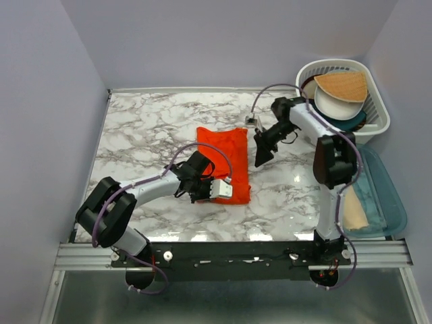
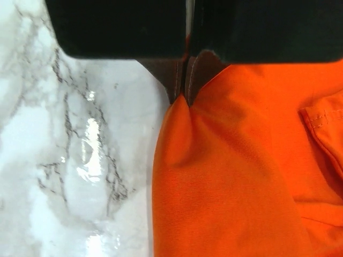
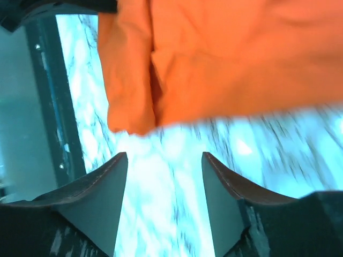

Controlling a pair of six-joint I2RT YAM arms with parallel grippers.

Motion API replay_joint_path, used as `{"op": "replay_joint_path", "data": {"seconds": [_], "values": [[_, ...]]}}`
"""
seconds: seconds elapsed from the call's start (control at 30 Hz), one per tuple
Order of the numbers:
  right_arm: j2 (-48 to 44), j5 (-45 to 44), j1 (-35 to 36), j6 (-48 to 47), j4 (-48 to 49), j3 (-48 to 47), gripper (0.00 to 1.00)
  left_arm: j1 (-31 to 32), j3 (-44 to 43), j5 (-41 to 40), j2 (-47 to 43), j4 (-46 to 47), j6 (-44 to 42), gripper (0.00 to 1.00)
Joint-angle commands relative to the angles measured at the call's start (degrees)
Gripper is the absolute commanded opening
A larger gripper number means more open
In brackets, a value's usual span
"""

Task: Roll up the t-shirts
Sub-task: Roll the T-shirt to the center of the board.

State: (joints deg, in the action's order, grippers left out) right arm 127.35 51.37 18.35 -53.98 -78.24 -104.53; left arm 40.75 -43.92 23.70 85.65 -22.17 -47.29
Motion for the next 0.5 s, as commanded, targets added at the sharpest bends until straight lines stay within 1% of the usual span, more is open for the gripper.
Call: {"op": "replay_joint_path", "data": {"seconds": [0.0, 0.03, 0.07, 0.1, 0.17, 0.2, 0.23, 0.27, 0.3, 0.33, 0.4, 0.47], "values": [[-18.9, -2.9, -2.8, -4.6, 11.3, 13.4, 0.73, -2.5, -2.2, 10.8, 2.0, -11.6, 0.5, 0.0], [-22.2, -2.9, -2.0, -5.1, 14.7, 17.7, 1.0, -3.8, -3.1, 13.3, 2.5, -12.7, 0.7, 0.0], [-29.6, -3.1, -1.3, -5.1, 18.4, 25.2, 1.0, -4.5, -4.9, 14.3, 3.1, -13.2, 2.0, 0.0], [-33.0, -5.5, -0.1, -5.3, 26.1, 30.0, 1.0, -5.2, -6.1, 15.7, 4.5, -13.8, 2.3, 0.0], [-40.3, -8.1, 4.9, -6.0, 33.6, 37.7, 1.0, -7.0, -8.8, 19.9, 5.8, -15.9, 2.8, 0.0], [-47.2, -12.5, 6.8, -5.9, 42.8, 46.6, 1.0, -7.5, -9.5, 20.9, 6.8, -16.2, 3.3, 0.0], [-50.3, -14.5, 11.0, -5.5, 47.7, 50.6, 1.0, -7.9, -10.1, 21.9, 7.2, -16.6, 4.0, 0.0], [-53.1, -16.2, 12.9, -5.7, 52.3, 55.2, 1.0, -8.5, -11.2, 23.6, 7.5, -16.5, 4.5, 0.0], [-58.1, -19.5, 14.6, -6.0, 60.7, 61.7, 1.0, -8.7, -11.7, 24.3, 8.0, -16.8, 5.2, 0.0], [-59.7, -21.0, 18.1, -6.0, 64.2, 64.9, 1.0, -8.9, -12.0, 25.1, 8.0, -17.0, 5.3, 0.0], [-61.5, -23.2, 20.7, -6.6, 69.5, 68.1, 1.0, -9.6, -12.2, 26.4, 8.0, -16.8, 6.2, 0.0], [-61.8, -24.7, 23.7, -5.6, 71.6, 70.7, 1.0, -10.0, -12.6, 27.2, 8.2, -17.0, 6.5, 0.0]]}}
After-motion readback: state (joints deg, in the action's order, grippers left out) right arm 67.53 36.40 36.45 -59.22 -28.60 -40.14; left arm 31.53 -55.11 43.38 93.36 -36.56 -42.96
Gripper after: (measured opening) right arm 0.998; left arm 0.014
